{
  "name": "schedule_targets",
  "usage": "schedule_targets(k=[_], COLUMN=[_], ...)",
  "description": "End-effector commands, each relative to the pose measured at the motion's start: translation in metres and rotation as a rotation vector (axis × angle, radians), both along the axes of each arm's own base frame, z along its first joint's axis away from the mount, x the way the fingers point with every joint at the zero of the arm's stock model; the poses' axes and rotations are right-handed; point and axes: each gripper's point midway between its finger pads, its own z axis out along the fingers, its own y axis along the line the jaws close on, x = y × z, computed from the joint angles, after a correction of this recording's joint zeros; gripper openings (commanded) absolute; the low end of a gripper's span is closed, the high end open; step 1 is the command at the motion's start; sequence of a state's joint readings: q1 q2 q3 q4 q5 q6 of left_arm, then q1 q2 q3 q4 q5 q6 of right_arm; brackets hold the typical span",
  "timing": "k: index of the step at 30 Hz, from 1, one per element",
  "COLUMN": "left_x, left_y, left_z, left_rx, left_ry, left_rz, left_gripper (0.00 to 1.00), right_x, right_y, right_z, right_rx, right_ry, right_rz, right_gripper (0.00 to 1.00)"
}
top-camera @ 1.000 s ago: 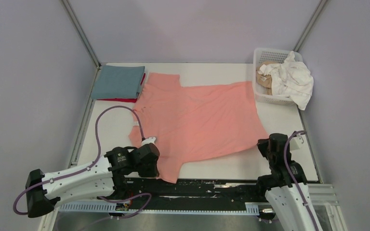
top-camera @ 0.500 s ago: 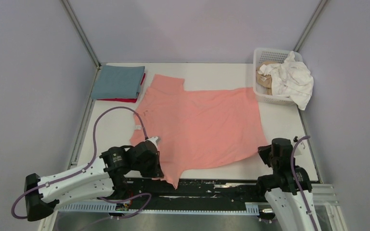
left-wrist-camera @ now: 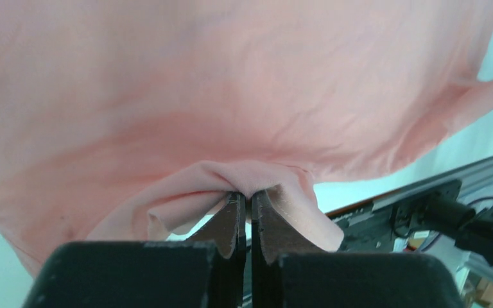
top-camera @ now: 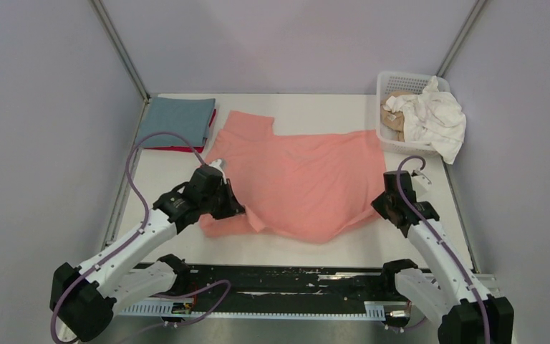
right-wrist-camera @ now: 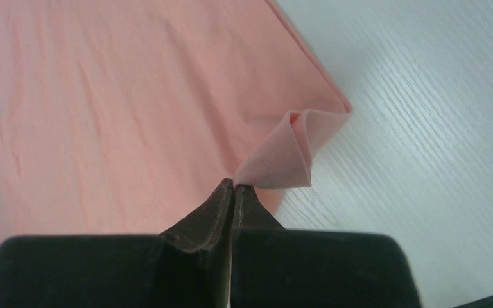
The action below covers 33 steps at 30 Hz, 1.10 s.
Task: Fold and stack the t-shirts
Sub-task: Fold the flattened tshirt in 1/3 of the way
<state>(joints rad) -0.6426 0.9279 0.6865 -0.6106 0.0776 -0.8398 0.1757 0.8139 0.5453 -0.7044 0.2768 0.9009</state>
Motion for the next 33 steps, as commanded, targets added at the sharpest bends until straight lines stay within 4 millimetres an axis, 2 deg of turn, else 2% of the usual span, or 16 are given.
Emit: schedule_targets(k=[1, 7, 14, 23, 24, 25, 26, 27, 28, 29, 30, 31, 32, 33], left_x=[0.053, 0.087, 0.122, 0.152, 0.158, 0.163, 0.171, 0.176, 0.184, 0.187, 0.197, 0.198, 0.209, 0.216], left_y=[0.004, 0.018, 0.029, 0.035, 0.035, 0.036, 0.035, 0.037, 0.037, 0.040, 0.040, 0.046, 0.047, 0.051], left_z=[0.033, 0.031, 0.025, 0.000, 0.003, -0.005, 0.001, -0.009, -0.005, -0.016, -0.009, -0.020, -0.015, -0.006], left_rx=[-0.041, -0.005, 0.040, 0.089, 0.092, 0.110, 0.111, 0.134, 0.139, 0.169, 0.171, 0.211, 0.219, 0.239], left_ry=[-0.135, -0.131, -0.119, -0.040, -0.048, -0.031, -0.041, -0.018, -0.024, 0.007, -0.007, 0.034, 0.026, 0.014], left_rz=[0.073, 0.126, 0.166, 0.185, 0.188, 0.194, 0.200, 0.209, 0.214, 0.224, 0.241, 0.257, 0.269, 0.287], left_gripper=[0.00, 0.00, 0.00, 0.02, 0.06, 0.08, 0.15, 0.20, 0.35, 0.44, 0.63, 0.73, 0.90, 0.95], right_x=[0.055, 0.082, 0.113, 0.141, 0.143, 0.146, 0.150, 0.154, 0.159, 0.164, 0.170, 0.176, 0.181, 0.184], right_y=[-0.005, -0.012, -0.008, -0.011, -0.012, -0.014, -0.016, -0.017, -0.020, -0.024, -0.027, -0.030, -0.030, -0.031], right_z=[0.040, 0.042, 0.034, 0.014, 0.012, 0.009, 0.007, 0.005, 0.001, 0.000, 0.001, 0.002, 0.005, 0.009], right_rx=[-0.084, -0.138, -0.159, -0.182, -0.188, -0.194, -0.202, -0.210, -0.224, -0.240, -0.257, -0.273, -0.281, -0.284], right_ry=[-0.137, -0.120, -0.073, -0.009, -0.007, -0.002, 0.000, 0.002, 0.009, 0.012, 0.011, 0.012, 0.010, 0.003], right_rz=[0.014, -0.018, 0.025, 0.013, 0.004, -0.003, -0.010, -0.019, -0.024, -0.031, -0.036, -0.034, -0.023, -0.017], right_gripper=[0.00, 0.00, 0.00, 0.00, 0.00, 0.01, 0.02, 0.04, 0.05, 0.06, 0.09, 0.14, 0.26, 0.48])
